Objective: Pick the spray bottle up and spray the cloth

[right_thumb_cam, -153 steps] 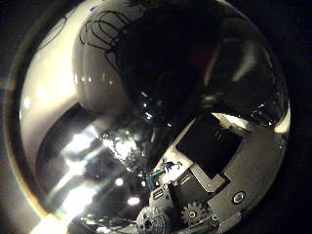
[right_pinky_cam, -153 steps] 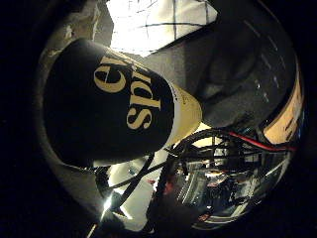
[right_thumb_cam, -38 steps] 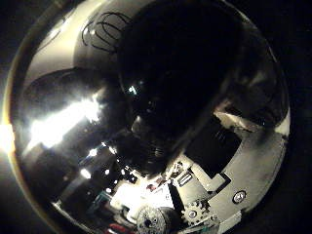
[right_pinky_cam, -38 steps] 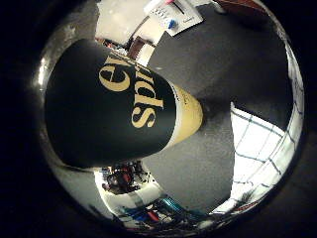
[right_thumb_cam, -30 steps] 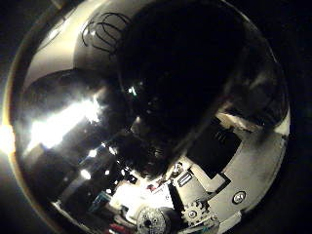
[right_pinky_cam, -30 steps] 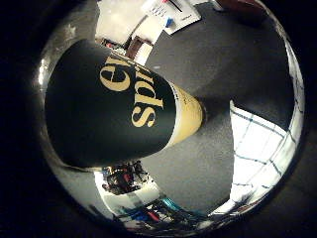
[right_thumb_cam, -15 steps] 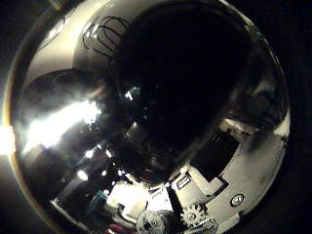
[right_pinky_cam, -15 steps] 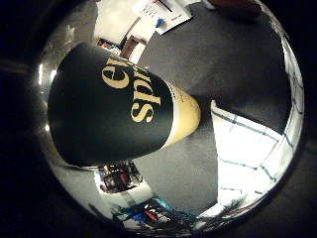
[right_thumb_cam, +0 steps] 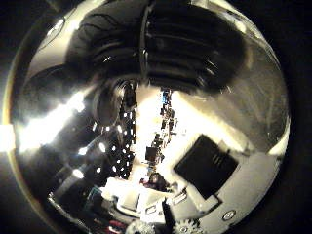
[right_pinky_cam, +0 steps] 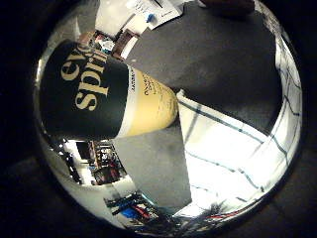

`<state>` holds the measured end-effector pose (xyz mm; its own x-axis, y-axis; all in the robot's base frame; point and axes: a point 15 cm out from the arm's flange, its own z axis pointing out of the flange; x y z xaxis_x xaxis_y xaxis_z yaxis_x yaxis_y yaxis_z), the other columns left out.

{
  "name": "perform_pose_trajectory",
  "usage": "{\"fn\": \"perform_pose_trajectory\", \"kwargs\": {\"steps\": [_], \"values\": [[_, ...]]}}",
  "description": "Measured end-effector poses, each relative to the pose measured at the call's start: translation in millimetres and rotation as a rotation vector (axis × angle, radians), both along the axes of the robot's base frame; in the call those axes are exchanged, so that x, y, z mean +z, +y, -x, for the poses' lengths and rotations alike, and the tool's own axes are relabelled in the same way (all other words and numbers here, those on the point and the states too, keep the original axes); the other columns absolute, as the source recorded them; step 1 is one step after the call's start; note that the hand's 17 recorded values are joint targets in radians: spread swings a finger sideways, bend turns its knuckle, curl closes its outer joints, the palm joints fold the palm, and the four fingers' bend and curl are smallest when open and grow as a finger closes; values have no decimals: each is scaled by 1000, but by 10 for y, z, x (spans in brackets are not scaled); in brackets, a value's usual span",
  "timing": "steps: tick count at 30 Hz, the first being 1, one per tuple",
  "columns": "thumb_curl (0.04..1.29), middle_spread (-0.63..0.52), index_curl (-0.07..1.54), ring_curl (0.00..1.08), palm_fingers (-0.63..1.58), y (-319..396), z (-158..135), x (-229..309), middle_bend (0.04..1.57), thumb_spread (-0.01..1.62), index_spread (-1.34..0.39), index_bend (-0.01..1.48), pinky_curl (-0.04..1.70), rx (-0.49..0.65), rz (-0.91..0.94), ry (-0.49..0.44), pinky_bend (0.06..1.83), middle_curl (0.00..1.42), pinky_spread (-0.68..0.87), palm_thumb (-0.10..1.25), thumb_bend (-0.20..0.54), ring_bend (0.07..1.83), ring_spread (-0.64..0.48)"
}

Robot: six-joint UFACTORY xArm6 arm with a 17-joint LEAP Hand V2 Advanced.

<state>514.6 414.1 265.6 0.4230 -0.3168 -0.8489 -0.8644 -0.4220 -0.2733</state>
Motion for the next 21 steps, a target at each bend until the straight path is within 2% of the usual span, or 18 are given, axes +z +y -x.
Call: {"fn": "perform_pose_trajectory", "kwargs": {"steps": [5,9,13,21], "values": [[367,-64,543,356,203,-88,49,-41,587,1114,-372,304,643,28,34,0,704,460,269,626,-25,808,0],[341,-5,483,288,170,-155,108,-105,464,1096,-340,270,569,57,68,1,656,399,451,596,-24,684,106],[326,45,445,240,163,-217,135,-129,376,1090,-319,243,500,73,88,1,580,360,506,582,-24,576,164],[311,79,402,194,221,-394,73,-81,262,1097,-304,190,398,72,111,-25,465,327,501,590,-22,427,180]]}}
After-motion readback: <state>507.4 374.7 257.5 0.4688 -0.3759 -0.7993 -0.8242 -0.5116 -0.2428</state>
